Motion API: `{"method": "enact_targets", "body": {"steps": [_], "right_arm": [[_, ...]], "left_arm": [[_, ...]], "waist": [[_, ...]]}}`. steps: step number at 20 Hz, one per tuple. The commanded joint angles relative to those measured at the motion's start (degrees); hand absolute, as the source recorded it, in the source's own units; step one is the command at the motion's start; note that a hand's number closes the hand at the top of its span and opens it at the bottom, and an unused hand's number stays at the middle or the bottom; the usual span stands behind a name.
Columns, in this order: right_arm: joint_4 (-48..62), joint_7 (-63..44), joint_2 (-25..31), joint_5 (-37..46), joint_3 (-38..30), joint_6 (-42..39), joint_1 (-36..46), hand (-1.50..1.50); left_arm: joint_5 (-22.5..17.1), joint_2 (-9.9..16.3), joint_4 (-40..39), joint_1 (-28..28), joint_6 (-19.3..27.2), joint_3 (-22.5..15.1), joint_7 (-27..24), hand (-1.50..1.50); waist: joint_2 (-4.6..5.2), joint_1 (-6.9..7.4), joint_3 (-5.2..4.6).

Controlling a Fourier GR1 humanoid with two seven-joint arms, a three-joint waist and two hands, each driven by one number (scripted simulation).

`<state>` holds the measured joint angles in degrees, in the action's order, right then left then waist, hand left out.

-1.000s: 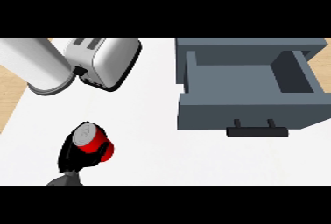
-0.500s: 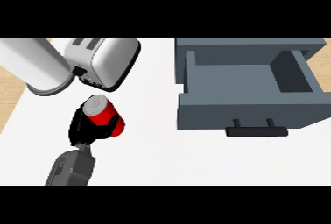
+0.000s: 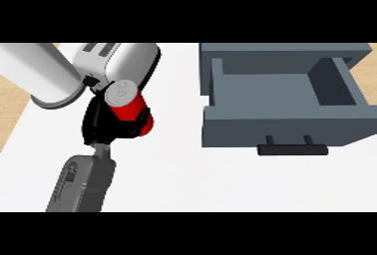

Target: Pick up the can, place it into the drawer and close the drawer

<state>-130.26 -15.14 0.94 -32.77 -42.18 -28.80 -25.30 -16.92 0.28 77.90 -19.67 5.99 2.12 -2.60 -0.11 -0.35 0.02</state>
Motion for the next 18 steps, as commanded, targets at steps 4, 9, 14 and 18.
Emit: {"method": "enact_targets", "body": {"steps": [4,9,14,18], "right_arm": [[-3.7,-1.6,-0.9,0.0,1.6,3.7,0.7,-1.50],[-2.5,-1.8,-0.9,1.3,1.7,2.4,0.4,-1.50],[-2.5,0.6,-0.9,1.9,3.6,2.7,-1.5,-1.50],[-3.9,-1.1,-0.9,0.5,3.4,2.7,-2.1,-1.50]], "left_arm": [[1.9,-0.3,0.5,-8.7,9.4,-4.5,4.7,1.50],[3.2,-0.2,1.6,-11.7,9.1,-3.7,9.3,1.50],[5.3,-0.3,2.6,-21.5,14.9,-4.8,16.3,1.50],[4.9,-0.3,-2.5,-24.6,17.0,-6.0,13.7,1.50]], "waist": [[0.10,-0.24,-0.02],[0.10,-0.11,-0.02],[0.07,-0.30,0.00],[0.08,-0.42,-0.01]]}}
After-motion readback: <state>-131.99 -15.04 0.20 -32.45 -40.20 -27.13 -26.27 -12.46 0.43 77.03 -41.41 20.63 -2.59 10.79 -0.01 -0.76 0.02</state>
